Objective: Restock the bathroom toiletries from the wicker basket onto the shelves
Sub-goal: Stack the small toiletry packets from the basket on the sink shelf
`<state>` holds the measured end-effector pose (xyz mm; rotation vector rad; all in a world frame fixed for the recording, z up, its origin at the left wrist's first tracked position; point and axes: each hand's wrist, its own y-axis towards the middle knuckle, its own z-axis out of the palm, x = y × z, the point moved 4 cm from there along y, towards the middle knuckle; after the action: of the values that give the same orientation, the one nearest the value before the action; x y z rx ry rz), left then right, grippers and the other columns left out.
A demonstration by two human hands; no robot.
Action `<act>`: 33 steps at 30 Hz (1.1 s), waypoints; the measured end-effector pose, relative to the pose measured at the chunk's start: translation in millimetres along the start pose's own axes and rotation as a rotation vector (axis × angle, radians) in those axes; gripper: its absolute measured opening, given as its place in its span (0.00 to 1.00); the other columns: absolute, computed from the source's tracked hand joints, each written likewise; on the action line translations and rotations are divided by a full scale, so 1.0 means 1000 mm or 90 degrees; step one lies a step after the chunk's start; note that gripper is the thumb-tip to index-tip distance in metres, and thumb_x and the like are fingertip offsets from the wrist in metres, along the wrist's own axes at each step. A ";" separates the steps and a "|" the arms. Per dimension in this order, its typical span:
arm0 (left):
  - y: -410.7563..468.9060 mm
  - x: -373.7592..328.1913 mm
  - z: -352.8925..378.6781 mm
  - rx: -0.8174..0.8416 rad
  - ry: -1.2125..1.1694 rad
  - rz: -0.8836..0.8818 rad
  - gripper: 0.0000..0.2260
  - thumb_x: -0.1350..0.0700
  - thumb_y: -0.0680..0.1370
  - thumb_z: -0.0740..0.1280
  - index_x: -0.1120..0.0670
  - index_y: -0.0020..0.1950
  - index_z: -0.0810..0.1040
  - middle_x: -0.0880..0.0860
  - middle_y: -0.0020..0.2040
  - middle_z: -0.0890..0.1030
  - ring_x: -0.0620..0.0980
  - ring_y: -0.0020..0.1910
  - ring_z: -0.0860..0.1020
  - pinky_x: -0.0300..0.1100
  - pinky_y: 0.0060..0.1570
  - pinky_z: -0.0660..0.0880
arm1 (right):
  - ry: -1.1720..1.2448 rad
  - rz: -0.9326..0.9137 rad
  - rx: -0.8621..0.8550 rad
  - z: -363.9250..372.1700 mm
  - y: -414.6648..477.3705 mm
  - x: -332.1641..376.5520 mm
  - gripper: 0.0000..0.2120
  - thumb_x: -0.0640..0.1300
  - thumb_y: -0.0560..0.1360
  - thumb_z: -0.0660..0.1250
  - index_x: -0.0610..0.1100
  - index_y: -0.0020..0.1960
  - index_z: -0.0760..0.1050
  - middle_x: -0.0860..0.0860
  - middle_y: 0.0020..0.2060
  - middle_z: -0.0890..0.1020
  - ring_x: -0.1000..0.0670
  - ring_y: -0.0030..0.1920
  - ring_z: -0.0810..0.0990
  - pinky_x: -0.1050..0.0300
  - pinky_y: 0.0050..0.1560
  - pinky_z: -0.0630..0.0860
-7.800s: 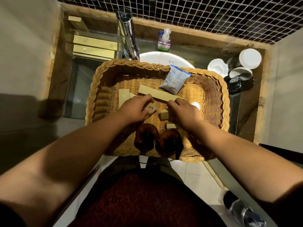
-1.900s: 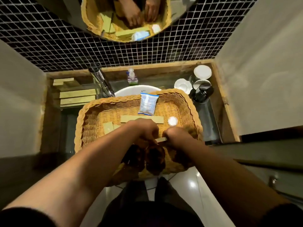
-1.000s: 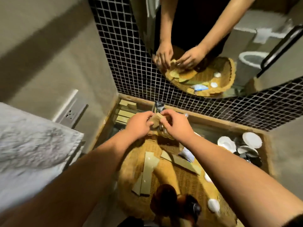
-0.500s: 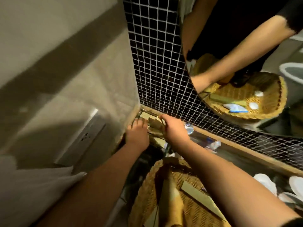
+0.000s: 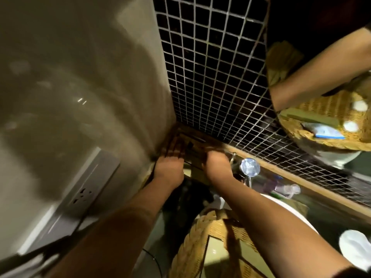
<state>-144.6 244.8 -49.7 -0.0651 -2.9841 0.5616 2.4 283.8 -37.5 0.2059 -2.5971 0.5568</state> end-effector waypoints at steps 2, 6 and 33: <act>-0.001 -0.001 0.002 -0.009 -0.010 0.009 0.17 0.52 0.76 0.62 0.52 0.63 0.76 0.55 0.67 0.75 0.56 0.67 0.72 0.53 0.66 0.63 | 0.016 -0.012 -0.002 0.006 0.001 0.002 0.19 0.37 0.75 0.66 0.45 0.66 0.74 0.43 0.55 0.81 0.41 0.55 0.79 0.50 0.56 0.76; -0.002 0.000 0.005 -0.043 0.012 0.032 0.19 0.51 0.77 0.61 0.52 0.67 0.74 0.55 0.69 0.74 0.57 0.69 0.70 0.52 0.68 0.60 | -0.009 -0.025 -0.034 0.010 0.001 0.005 0.13 0.43 0.76 0.68 0.44 0.60 0.77 0.45 0.52 0.81 0.43 0.53 0.79 0.51 0.54 0.75; -0.036 0.002 -0.038 -0.068 0.053 0.058 0.34 0.47 0.78 0.61 0.41 0.80 0.47 0.56 0.81 0.52 0.57 0.79 0.49 0.55 0.72 0.54 | -0.269 -0.179 0.046 -0.012 -0.055 0.017 0.43 0.55 0.75 0.67 0.41 0.80 0.48 0.44 0.80 0.51 0.46 0.79 0.43 0.51 0.71 0.34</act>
<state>-143.1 225.2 -0.8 -0.2280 -2.9389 0.3984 5.7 238.5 -0.8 0.7745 -2.8761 0.5501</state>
